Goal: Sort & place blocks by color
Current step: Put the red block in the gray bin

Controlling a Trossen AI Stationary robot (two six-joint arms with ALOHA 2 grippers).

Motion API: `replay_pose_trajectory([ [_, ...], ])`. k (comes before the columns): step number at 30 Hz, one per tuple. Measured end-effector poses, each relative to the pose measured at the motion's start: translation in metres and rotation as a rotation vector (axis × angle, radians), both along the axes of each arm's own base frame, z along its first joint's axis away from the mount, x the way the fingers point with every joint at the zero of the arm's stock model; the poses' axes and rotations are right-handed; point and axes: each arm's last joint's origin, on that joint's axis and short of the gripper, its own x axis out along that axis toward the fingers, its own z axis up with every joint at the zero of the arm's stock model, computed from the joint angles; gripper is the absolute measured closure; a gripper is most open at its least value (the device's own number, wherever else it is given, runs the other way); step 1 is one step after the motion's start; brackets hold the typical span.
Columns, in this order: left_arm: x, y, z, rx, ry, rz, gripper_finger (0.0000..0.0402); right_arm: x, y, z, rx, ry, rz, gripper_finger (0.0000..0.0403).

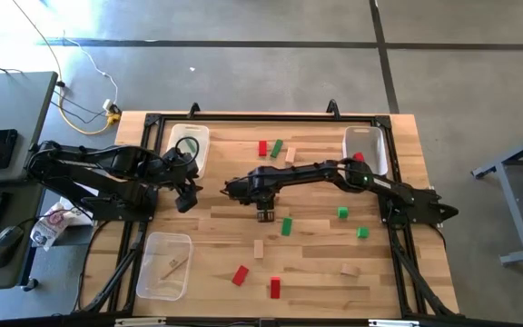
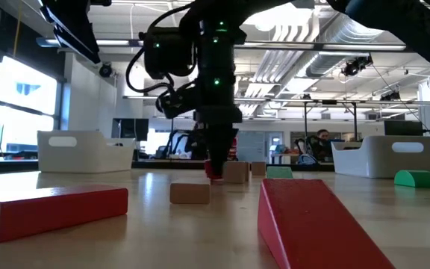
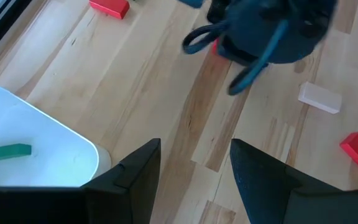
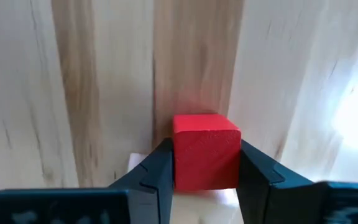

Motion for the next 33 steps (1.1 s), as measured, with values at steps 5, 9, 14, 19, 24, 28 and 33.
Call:
replay_pose_trajectory([
  [5, 0.0, 0.001, 0.0, 0.013, -0.004, 0.021, 0.0222, -0.007, 0.014, 0.009, -0.058, 0.037, 0.025, 0.0297],
  [9, 0.0, 0.001, 0.0, 0.014, -0.005, 0.026, 0.0222, -0.011, 0.024, 0.021, -0.075, 0.022, 0.03, 0.0297],
  [14, 0.0, 0.001, 0.0, 0.003, -0.013, 0.044, 0.0222, -0.02, 0.034, 0.045, -0.165, -0.019, 0.016, 0.0297],
  [19, 0.0, 0.001, 0.0, -0.005, -0.017, 0.056, 0.0222, -0.031, 0.043, 0.068, -0.248, -0.047, -0.026, 0.0297],
  [24, 0.0, 0.001, 0.0, -0.011, -0.02, 0.065, 0.0222, -0.043, 0.052, 0.083, -0.337, -0.067, -0.081, 0.0297],
  [28, 0.0, 0.001, 0.0, -0.015, -0.022, 0.071, 0.0222, -0.051, 0.062, 0.086, -0.429, -0.05, -0.114, 0.0297],
  [33, 0.0, 0.001, 0.0, -0.015, -0.022, 0.071, 0.0222, -0.061, 0.07, 0.084, -0.522, -0.048, -0.146, 0.0297],
])
